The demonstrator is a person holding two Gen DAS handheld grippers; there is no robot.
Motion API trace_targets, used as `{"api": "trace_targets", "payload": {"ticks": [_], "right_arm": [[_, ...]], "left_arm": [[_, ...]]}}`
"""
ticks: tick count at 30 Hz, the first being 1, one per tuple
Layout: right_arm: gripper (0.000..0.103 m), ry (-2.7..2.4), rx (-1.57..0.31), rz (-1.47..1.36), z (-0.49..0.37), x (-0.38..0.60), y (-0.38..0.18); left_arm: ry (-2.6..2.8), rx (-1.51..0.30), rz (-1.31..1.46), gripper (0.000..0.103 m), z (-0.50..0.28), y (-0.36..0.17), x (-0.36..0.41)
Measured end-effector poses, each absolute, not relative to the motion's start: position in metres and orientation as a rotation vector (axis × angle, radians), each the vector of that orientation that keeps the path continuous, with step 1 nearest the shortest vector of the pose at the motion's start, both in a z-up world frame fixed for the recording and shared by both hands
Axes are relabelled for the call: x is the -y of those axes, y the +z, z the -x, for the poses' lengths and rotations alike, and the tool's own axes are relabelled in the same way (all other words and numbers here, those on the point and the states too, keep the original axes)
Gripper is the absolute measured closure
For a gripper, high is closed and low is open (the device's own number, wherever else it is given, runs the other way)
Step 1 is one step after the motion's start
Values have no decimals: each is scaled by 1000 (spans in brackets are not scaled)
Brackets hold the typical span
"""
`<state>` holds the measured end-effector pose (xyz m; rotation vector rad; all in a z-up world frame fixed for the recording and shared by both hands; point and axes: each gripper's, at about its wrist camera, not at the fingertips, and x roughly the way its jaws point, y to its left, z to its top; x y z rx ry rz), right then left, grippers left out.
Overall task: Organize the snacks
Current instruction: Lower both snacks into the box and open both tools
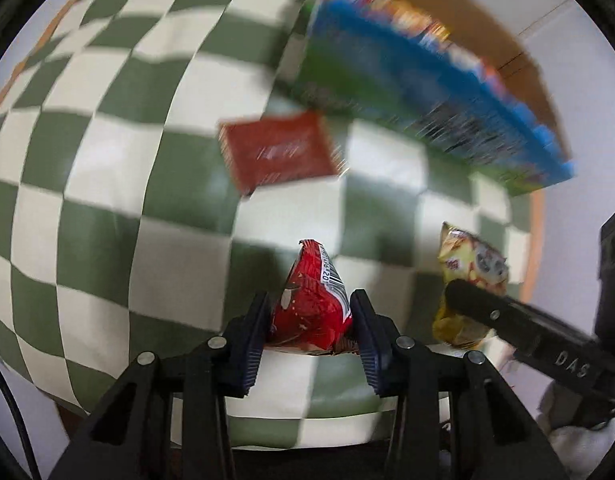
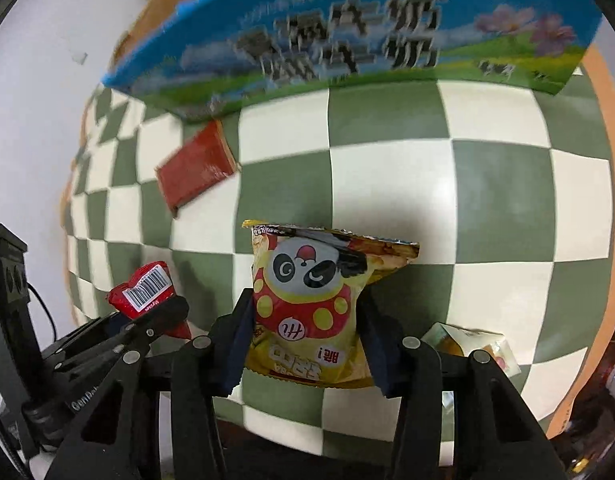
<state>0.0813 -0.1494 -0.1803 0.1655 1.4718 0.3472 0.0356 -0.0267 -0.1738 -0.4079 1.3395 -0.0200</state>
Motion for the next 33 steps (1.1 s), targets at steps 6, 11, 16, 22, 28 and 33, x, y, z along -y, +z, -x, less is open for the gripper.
{"api": "trace_targets", "payload": {"ticks": [6,11,16,22,28,33], "right_arm": [[51,395,-1336,-246,-91,172,-103],[51,420,-1208,-262,-120,193,-31],[51,369,-1107,-192,-172,211,13],[51,292,-1124,-120,-248,224,7],[51,282,-1201,-70,-295,215,-38],[51,276,-1246,-44,-322,206,-73]], "left_arm": [[-147,-1213,415,65,-91,-90,25],[-222,-1157,347,65,-154,-48,40],[-253,-1186,275,65,-217,-39,57],[-250,-1300,252,64,-296,-64,68],[-211,-1397,235,64,-350,-104,70],[-188,-1461,237,64,-370,-131,68]]}}
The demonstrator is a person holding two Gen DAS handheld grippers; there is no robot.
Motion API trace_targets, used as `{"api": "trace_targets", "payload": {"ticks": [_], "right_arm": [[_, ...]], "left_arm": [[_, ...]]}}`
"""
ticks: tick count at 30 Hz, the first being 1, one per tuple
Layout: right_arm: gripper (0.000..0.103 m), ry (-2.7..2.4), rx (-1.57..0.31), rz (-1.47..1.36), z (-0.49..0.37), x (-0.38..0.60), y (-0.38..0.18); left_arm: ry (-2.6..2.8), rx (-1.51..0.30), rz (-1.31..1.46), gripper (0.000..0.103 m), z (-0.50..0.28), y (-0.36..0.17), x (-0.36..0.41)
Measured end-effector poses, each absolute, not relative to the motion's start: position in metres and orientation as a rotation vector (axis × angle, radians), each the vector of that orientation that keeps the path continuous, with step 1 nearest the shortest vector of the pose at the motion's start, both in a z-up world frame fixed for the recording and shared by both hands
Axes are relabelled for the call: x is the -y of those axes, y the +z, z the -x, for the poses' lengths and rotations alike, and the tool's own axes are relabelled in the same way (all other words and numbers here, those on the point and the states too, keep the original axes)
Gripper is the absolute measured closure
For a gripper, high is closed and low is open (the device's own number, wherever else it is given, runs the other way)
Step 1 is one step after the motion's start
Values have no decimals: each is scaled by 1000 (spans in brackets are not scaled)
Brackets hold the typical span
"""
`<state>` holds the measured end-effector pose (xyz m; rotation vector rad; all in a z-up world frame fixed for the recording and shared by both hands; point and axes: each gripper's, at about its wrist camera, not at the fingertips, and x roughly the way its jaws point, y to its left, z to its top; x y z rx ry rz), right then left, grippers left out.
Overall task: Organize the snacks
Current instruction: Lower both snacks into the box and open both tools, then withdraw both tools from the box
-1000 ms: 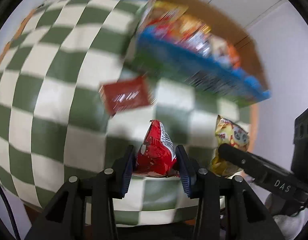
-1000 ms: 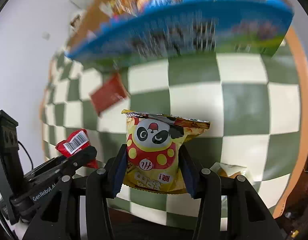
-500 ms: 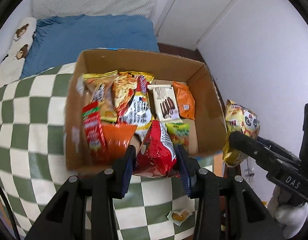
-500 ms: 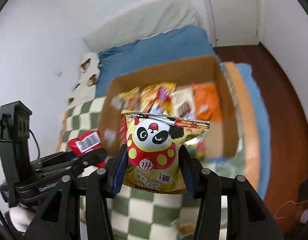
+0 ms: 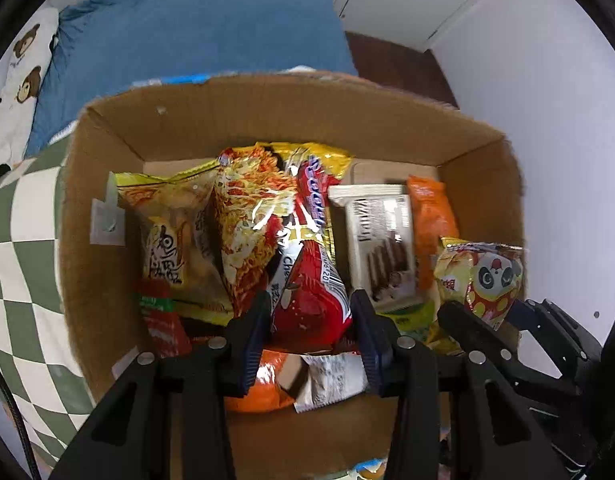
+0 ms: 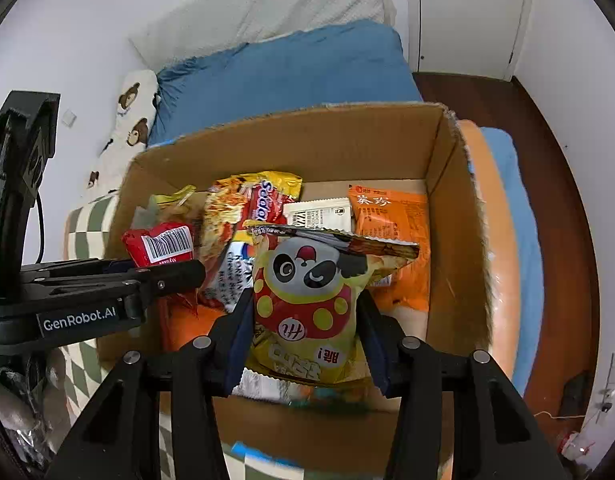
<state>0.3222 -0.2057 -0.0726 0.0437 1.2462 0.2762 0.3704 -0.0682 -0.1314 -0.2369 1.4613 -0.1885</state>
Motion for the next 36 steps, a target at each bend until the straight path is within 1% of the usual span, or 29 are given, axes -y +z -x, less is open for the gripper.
{"api": "trace_targets", "payload": {"ticks": [2,3,5,6,7,8,9,10,12,15,17,19,24,29,36], "right_arm": [[51,273,-1259,-41,-329,204,-83],[51,277,-1268,-41,-332,204,-88],[48,286,-1294,-30,-336,201,-97],[41,287,-1324,-13,-340,199,-105],[27,285,-1347,4,-342,197,-111],[20,287,-1363,16,-344,196,-117],[11,285,-1370,20,-343,195,-118],[11,280,-1375,23,-344,195,-120],[11,274,-1375,28,-343,195,-121],[9,264,-1369,34,-342,195,-121],[9,253,-1364,37,-340,195,-119],[9,236,-1361,31,-337,198,-116],[7,197,-1330,28,-325,204,-102],[7,183,-1299,31,-312,207,-89],[7,149,-1234,23,-290,214,-67]], "left_arm": [[-187,-1490,251,64,-375,-144,66],[-184,-1502,263,63,-376,-148,65],[-150,-1535,283,58,-377,-159,60],[-143,-1544,294,53,-377,-163,59],[-141,-1546,299,44,-376,-165,57],[-133,-1545,293,39,-375,-166,57],[-125,-1539,281,30,-375,-166,56],[-120,-1529,269,27,-374,-165,56],[-108,-1507,243,26,-371,-161,56],[-104,-1490,223,16,-366,-154,56],[-92,-1470,207,14,-362,-148,56],[-77,-1447,181,5,-357,-140,57],[-55,-1384,152,5,-340,-123,56],[-46,-1319,178,5,-320,-109,52],[-3,-1212,146,5,-289,-82,50]]}}
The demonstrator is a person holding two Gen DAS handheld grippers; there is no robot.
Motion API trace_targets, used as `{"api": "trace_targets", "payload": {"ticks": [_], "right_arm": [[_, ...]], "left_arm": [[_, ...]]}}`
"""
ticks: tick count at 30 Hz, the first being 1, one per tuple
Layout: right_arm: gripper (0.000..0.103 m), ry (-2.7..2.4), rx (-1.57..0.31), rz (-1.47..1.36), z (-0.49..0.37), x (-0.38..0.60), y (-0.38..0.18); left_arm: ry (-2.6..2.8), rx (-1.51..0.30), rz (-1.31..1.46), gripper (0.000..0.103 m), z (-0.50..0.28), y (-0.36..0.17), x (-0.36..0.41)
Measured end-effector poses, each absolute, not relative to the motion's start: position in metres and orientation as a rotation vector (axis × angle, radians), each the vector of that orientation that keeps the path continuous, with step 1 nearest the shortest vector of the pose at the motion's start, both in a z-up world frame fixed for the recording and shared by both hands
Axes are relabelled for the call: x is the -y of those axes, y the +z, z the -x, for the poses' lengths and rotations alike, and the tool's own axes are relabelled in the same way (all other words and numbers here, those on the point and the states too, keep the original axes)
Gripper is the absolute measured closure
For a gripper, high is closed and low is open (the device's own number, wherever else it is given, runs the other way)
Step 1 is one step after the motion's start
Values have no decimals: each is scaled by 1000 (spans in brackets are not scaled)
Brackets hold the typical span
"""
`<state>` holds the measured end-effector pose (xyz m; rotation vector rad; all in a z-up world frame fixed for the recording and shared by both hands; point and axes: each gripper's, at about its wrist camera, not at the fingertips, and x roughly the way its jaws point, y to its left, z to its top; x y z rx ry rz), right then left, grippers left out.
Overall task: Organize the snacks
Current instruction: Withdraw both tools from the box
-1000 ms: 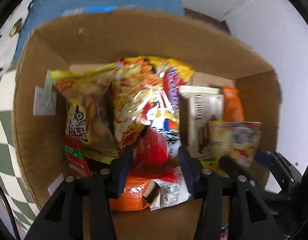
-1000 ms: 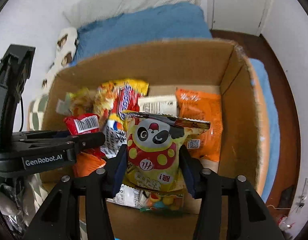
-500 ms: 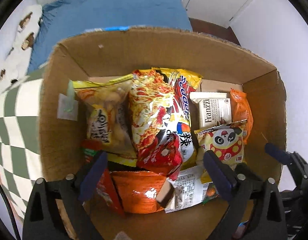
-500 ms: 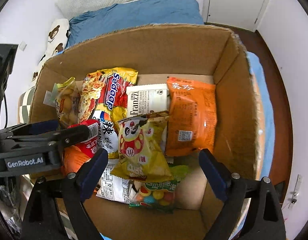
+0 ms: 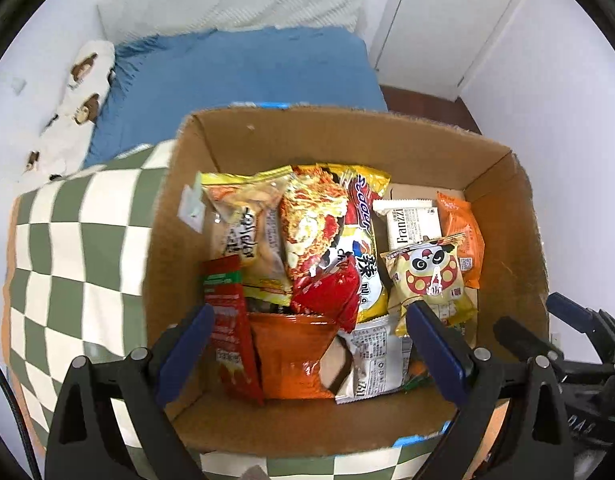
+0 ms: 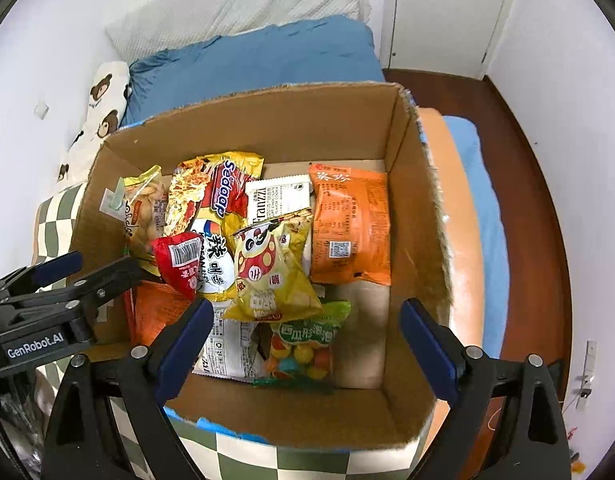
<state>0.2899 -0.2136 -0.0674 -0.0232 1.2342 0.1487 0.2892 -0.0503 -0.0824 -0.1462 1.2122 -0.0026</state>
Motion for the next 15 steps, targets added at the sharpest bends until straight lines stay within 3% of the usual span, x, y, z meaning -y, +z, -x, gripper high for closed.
{"api": "trace_targets", "payload": {"ticks": [15], "right_arm": [[7,146,-1031,32,-211,218,4]], "left_arm": [[37,-967,58,5,-203,-6,58]]}}
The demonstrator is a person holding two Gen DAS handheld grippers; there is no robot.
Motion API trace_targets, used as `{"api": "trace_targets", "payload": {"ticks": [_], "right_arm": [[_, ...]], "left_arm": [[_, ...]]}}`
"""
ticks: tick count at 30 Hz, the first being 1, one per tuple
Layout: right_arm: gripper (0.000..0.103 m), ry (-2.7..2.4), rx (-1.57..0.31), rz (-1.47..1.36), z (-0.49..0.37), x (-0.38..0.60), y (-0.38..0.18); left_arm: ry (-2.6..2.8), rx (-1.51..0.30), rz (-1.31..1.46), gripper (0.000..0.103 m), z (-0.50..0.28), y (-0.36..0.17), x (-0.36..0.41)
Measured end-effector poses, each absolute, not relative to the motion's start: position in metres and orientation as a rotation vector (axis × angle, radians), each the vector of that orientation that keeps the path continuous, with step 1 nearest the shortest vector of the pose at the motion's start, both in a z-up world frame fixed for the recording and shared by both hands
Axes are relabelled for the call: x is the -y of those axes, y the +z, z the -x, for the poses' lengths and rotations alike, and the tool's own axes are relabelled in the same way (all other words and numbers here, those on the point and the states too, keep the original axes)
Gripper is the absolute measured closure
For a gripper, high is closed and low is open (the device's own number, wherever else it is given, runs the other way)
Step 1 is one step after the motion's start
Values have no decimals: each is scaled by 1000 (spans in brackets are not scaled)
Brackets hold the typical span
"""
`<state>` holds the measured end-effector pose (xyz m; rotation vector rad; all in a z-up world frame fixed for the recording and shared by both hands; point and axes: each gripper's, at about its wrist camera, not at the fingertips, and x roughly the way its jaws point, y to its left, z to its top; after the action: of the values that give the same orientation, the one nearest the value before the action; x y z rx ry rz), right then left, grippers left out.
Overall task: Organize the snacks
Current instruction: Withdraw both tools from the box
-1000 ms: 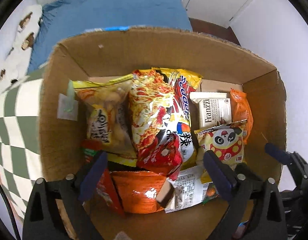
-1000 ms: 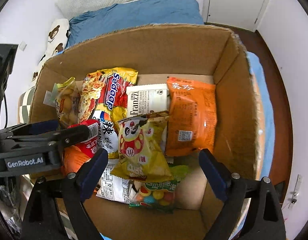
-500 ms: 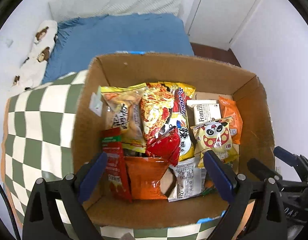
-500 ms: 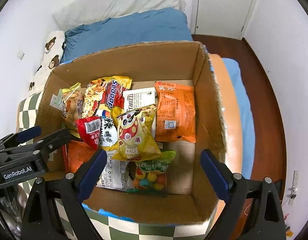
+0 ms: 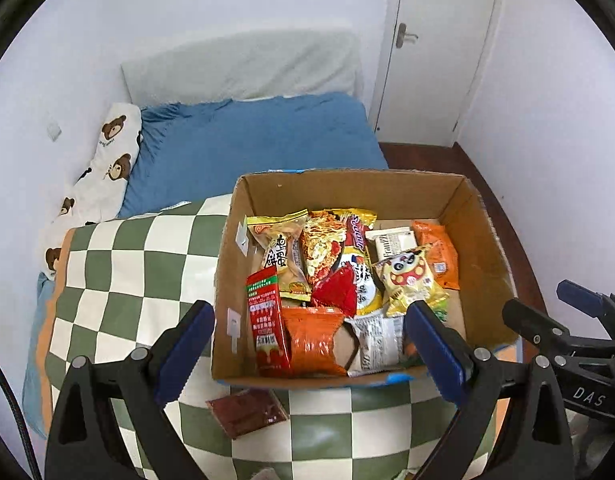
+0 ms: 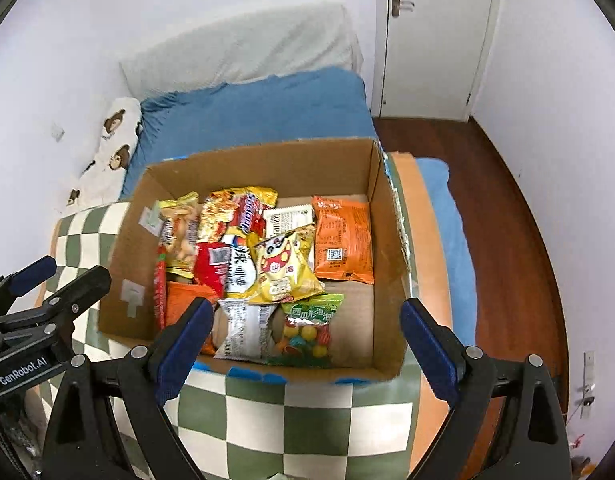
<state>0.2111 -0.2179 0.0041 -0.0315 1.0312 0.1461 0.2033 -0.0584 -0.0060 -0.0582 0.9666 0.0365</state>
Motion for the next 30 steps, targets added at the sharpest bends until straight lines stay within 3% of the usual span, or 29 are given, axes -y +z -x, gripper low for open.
{"api": "trace_targets", "payload": {"ticks": [20,26,30], "right_arm": [[7,161,-834,18,-95,217,81],[5,176,-858,-10,-88,221,75],[5,198,-975,-31,-83,226,42]], "left_arm": [[46,-820,43,5,-113,41,71],[56,-869,90,5,-103,24,60],[73,-987,98,5,-92,-19,48]]}}
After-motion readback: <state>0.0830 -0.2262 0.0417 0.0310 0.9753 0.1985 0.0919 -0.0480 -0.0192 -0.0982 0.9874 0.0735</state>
